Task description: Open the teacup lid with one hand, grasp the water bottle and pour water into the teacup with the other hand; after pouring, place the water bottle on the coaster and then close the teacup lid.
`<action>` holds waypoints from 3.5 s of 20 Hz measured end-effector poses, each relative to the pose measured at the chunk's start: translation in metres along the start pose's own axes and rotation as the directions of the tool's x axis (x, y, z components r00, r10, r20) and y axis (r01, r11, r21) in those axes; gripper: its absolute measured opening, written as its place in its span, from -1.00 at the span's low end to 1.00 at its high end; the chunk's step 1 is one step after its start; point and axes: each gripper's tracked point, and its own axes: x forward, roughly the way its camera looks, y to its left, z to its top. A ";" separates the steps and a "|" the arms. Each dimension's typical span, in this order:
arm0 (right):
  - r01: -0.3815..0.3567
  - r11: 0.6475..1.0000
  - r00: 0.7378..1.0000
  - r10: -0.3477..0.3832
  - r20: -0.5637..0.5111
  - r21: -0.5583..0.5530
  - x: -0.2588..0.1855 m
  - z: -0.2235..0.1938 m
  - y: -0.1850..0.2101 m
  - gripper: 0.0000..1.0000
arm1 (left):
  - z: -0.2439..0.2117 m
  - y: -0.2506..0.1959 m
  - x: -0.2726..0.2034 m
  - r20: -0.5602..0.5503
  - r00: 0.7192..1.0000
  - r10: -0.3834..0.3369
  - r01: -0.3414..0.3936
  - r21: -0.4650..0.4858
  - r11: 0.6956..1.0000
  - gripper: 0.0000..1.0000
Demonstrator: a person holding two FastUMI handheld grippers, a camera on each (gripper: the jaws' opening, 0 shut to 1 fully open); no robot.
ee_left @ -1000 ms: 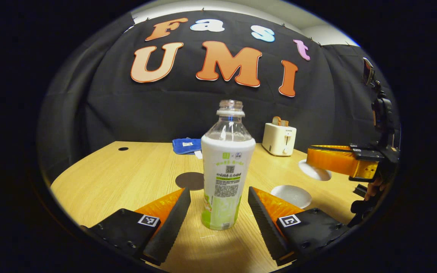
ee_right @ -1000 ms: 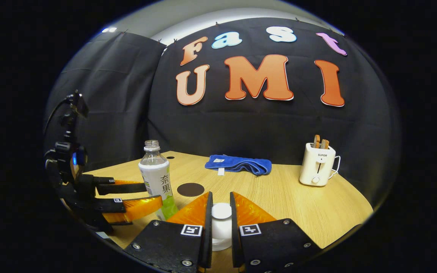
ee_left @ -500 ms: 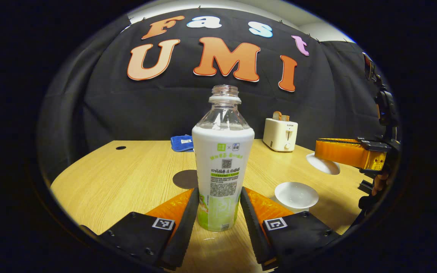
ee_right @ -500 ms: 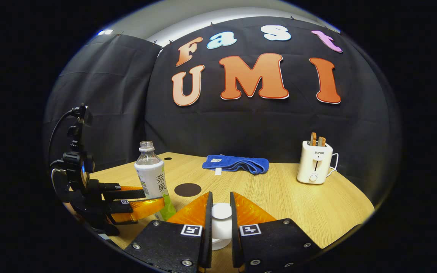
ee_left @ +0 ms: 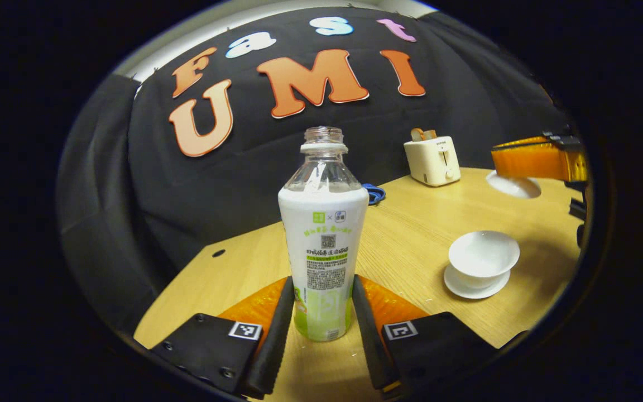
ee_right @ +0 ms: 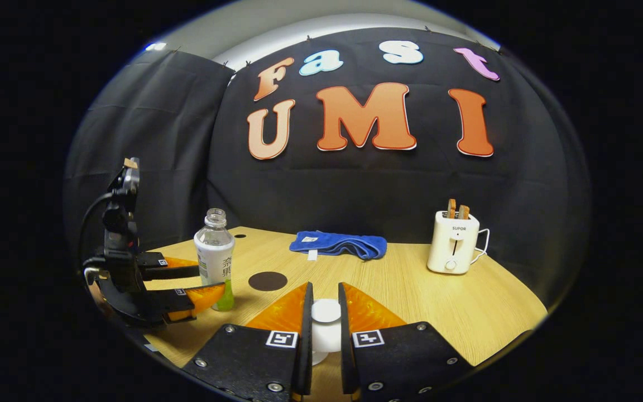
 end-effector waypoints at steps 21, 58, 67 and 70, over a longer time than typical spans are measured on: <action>0.107 0.994 0.993 -0.107 0.052 -0.006 -0.021 0.005 -0.050 -0.57 | -0.001 -0.004 0.000 0.026 0.997 0.066 -0.064 0.724 0.687 0.29; 0.148 0.989 0.986 -0.149 0.068 0.028 -0.037 -0.004 -0.069 -0.57 | 0.046 0.012 -0.002 0.207 0.978 0.026 -0.209 0.969 0.134 0.27; 0.126 0.992 0.989 -0.127 0.076 0.022 -0.038 0.001 -0.062 -0.57 | 0.068 0.016 -0.009 0.252 0.968 0.020 -0.253 0.964 0.081 0.29; 0.116 0.993 0.989 -0.117 0.085 0.019 -0.039 0.006 -0.059 -0.57 | 0.072 0.017 -0.011 0.264 0.964 0.018 -0.265 0.962 0.068 0.25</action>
